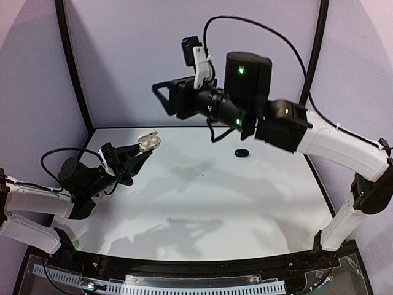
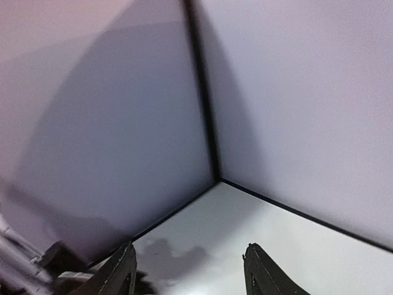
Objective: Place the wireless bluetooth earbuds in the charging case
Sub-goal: Close the charging case with the earbuds at the center of the board.
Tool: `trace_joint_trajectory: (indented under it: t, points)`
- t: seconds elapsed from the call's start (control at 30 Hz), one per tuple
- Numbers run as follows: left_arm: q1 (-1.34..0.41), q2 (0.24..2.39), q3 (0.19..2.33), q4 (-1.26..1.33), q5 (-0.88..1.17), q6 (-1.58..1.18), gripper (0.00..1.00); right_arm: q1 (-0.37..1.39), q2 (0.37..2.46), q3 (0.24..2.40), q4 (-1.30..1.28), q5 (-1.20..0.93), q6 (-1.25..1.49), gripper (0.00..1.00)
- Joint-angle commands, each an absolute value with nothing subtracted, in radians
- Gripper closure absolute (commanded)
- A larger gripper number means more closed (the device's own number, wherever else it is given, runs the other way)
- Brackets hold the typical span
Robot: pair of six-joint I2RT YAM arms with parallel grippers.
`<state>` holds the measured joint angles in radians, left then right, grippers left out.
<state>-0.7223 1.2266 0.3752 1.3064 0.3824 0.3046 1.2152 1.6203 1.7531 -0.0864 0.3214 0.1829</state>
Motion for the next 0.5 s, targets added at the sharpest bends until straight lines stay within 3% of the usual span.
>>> trace_joint_trajectory:
  t: [0.0, 0.2, 0.47]
  points:
    - [-0.719, 1.205, 0.376, 1.484, 0.508, 0.508, 0.99, 1.174, 1.743, 1.878, -0.399, 0.346, 0.356, 0.40]
    - [-0.719, 1.185, 0.413, 1.391, 0.537, 0.584, 0.99, 1.187, 1.861, 1.982, -0.450, 0.168, 0.353, 0.38]
    - [-0.703, 1.160, 0.456, 1.291, 0.428, 0.539, 0.99, 1.257, 1.762, 1.839, -0.433, 0.175, 0.364, 0.37]
